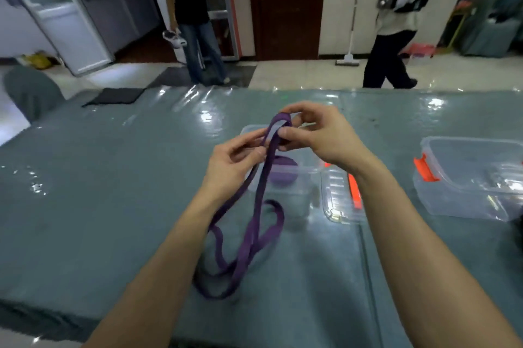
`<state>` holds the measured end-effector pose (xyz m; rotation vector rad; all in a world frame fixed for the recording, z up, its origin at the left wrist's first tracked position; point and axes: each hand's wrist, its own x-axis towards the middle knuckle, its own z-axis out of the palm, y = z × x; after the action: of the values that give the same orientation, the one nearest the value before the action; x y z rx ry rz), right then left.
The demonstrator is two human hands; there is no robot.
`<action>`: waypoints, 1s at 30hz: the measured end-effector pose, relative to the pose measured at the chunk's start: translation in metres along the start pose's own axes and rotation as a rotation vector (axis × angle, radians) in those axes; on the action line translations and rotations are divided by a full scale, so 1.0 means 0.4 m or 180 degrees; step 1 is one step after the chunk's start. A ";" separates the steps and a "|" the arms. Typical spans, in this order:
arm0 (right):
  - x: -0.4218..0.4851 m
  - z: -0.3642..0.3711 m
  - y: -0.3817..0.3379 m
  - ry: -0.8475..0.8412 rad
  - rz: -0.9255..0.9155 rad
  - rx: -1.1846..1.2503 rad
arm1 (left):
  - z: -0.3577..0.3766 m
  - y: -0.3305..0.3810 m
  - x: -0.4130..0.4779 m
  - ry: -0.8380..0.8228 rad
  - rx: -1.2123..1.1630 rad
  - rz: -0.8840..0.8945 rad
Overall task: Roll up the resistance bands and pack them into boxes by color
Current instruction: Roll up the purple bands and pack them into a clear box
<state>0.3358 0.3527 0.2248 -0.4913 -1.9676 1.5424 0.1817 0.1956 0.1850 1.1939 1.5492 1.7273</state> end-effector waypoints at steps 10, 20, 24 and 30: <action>0.140 0.041 -0.433 -0.0073 -0.0987 -0.0699 | -0.149 0.349 0.124 0.0139 -0.0401 0.0653; 0.169 0.075 -0.674 0.0212 -0.1192 -0.0944 | -0.193 0.535 0.238 -0.0384 -0.0727 0.0668; 0.166 0.103 -0.698 0.0224 -0.1173 -0.0647 | -0.223 0.567 0.244 -0.0330 -0.0668 0.0599; 0.175 0.121 -0.733 -0.0031 -0.1366 -0.1069 | -0.329 0.642 0.273 -0.0497 0.0050 0.0913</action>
<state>0.2708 0.2825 0.5147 -0.1714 -2.1747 0.9595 0.0599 0.1689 0.4670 1.5826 1.3538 1.7493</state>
